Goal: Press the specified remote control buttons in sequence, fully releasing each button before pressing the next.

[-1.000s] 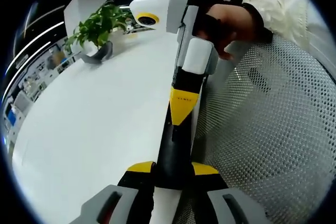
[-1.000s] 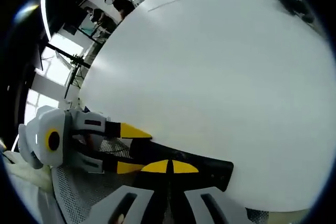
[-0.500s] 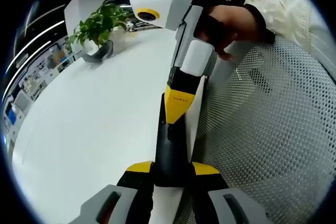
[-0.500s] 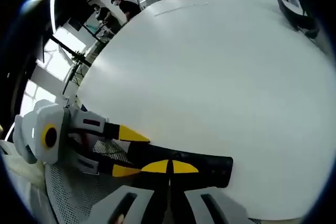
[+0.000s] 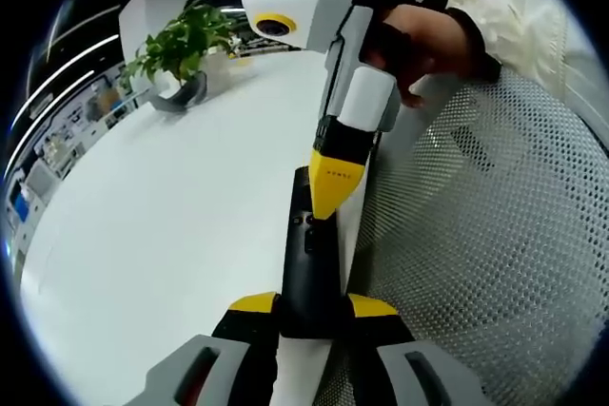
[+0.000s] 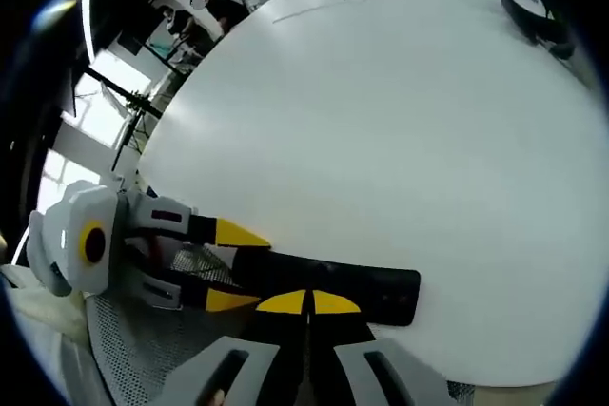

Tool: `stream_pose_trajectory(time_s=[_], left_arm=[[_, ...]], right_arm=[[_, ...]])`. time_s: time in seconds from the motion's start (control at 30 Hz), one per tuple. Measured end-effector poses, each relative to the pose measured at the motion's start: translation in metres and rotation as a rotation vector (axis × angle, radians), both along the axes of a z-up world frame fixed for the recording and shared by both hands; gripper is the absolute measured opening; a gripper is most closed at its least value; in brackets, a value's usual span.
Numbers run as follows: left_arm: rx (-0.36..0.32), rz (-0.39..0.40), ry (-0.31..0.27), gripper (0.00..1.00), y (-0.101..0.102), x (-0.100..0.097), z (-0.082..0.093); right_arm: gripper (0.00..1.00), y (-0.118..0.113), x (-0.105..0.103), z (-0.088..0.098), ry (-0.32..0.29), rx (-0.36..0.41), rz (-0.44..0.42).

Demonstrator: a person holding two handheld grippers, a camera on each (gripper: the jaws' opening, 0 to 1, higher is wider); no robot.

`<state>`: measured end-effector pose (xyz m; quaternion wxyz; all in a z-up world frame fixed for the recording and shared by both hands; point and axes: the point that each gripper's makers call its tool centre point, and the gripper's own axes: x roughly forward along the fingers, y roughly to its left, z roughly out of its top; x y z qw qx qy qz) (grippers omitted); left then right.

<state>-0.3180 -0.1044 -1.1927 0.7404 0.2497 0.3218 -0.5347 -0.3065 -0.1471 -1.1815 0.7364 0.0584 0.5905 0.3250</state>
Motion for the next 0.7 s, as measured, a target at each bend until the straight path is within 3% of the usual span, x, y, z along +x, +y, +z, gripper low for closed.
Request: stream_pose_trajectory(time_s=[0.2,0.7], left_arm=[[-0.014,0.031,0.027,0.25,0.0002,0.0009,0.0013],[-0.016,0.032,0.020,0.25,0.0009,0.0016,0.0021]], right_arm=[[0.00,0.0041,-0.0053,-0.0007,0.018,0.007,0.021],[0.00,0.0030,-0.0058,-0.0034,0.004,-0.010,0.040]])
